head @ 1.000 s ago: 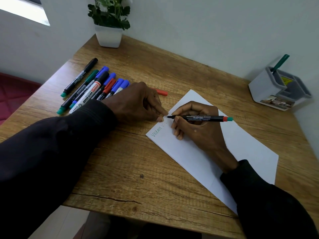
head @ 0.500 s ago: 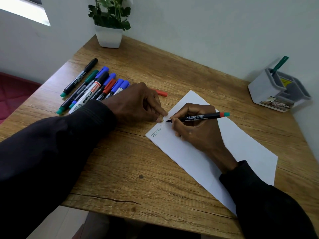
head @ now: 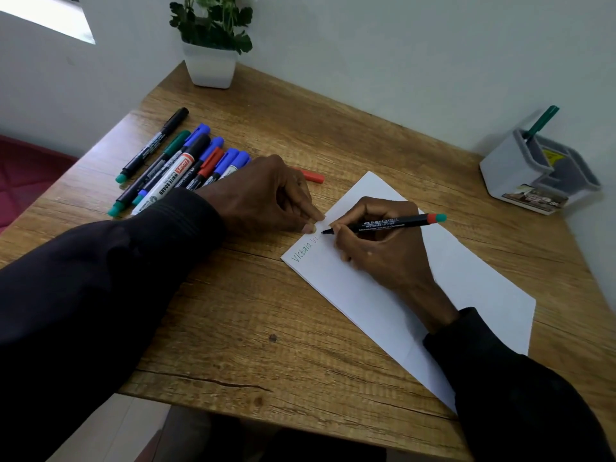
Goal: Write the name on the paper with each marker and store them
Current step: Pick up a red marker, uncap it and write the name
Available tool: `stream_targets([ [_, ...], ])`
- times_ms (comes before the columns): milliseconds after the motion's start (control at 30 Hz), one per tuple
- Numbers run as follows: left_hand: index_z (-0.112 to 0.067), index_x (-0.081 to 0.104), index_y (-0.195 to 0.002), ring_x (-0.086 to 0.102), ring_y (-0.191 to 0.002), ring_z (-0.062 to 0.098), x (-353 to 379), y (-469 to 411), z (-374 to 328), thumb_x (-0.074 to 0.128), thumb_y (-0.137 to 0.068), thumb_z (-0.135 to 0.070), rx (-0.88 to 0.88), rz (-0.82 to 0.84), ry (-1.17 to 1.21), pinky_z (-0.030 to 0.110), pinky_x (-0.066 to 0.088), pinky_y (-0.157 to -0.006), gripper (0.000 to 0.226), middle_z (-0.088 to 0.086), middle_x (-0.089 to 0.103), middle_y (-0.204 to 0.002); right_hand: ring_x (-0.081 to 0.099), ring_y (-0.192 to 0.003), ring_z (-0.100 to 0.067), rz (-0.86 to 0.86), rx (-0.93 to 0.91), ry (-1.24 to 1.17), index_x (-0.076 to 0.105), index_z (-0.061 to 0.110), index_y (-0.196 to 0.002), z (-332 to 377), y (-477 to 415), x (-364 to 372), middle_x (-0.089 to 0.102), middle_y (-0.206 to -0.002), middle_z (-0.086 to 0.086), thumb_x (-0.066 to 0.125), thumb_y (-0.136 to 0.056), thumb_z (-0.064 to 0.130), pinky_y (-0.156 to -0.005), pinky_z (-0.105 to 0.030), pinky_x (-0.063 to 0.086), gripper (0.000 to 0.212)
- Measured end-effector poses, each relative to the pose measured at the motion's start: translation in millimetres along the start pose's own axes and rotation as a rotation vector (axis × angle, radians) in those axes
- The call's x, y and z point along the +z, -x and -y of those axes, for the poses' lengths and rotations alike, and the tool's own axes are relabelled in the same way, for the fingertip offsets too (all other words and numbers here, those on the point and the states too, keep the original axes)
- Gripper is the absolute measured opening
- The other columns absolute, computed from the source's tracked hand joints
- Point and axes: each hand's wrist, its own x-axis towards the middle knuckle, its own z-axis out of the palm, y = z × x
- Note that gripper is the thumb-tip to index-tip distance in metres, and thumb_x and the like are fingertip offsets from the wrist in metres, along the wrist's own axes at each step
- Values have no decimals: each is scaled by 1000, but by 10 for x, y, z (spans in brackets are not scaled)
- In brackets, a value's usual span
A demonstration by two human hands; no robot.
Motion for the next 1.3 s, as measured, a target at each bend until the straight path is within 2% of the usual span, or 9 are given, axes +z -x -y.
stream_targets([
  [133, -27, 73, -101, 62, -89, -3, 11, -4, 16, 78, -77, -14, 1, -6, 2, 4, 48, -65, 27, -10, 67, -97, 68, -60, -13, -33, 3, -11, 77, 5, -79, -3, -10, -4, 71, -69, 3, 74, -84, 10, -59, -22, 51, 7],
  [300, -24, 75, -100, 63, -91, 1, 12, -9, 35, 78, -77, -14, -6, -10, 12, 6, 50, -67, 26, -10, 67, -96, 66, -58, -5, -6, 4, -11, 78, 3, -80, -10, -9, 0, 70, -67, 9, 74, -85, 8, -58, -20, 50, 7],
  [500, -31, 73, -97, 63, -90, 0, 17, -10, 32, 78, -77, -16, 5, -13, 19, 5, 49, -65, 26, -11, 67, -95, 67, -59, -5, 7, -10, -5, 78, 1, -81, 1, -4, 3, 71, -69, 6, 75, -83, 7, -61, -19, 51, 7],
  [700, -27, 74, -99, 64, -91, 3, 8, -19, 46, 77, -77, -16, -1, -4, 13, 11, 54, -71, 25, -10, 67, -96, 68, -62, -5, 3, -8, 3, 79, 3, -82, 4, 1, 3, 73, -72, 5, 75, -84, 8, -62, -19, 52, 7],
  [933, -22, 75, -102, 62, -91, -2, 6, -26, 58, 76, -78, -15, 7, -2, 6, 6, 50, -66, 25, -13, 66, -95, 67, -57, -13, -42, -1, -11, 76, 1, -76, 5, -13, -9, 71, -68, 1, 73, -83, 7, -58, -24, 51, 9],
  [1067, -24, 75, -102, 63, -91, 3, 12, -27, 66, 77, -78, -17, 20, 1, -5, 12, 54, -71, 25, -10, 68, -96, 67, -58, -13, -41, 19, 0, 77, 4, -78, -6, -11, -1, 71, -68, 4, 74, -84, 10, -58, -23, 51, 8],
  [1200, -26, 75, -100, 64, -90, 5, 12, -18, 66, 77, -78, -16, 21, -9, 9, 11, 53, -70, 25, -10, 68, -95, 69, -62, -10, -11, 27, 15, 79, 6, -83, -3, -7, 9, 72, -73, 6, 75, -86, 13, -61, -20, 52, 9],
  [1300, -25, 75, -101, 63, -89, 4, 14, -23, 64, 77, -77, -16, 10, -9, 4, 11, 53, -67, 25, -11, 67, -95, 67, -58, -10, -30, 44, 12, 77, 5, -78, 17, -10, 4, 71, -68, 4, 75, -82, 13, -59, -22, 51, 9],
])
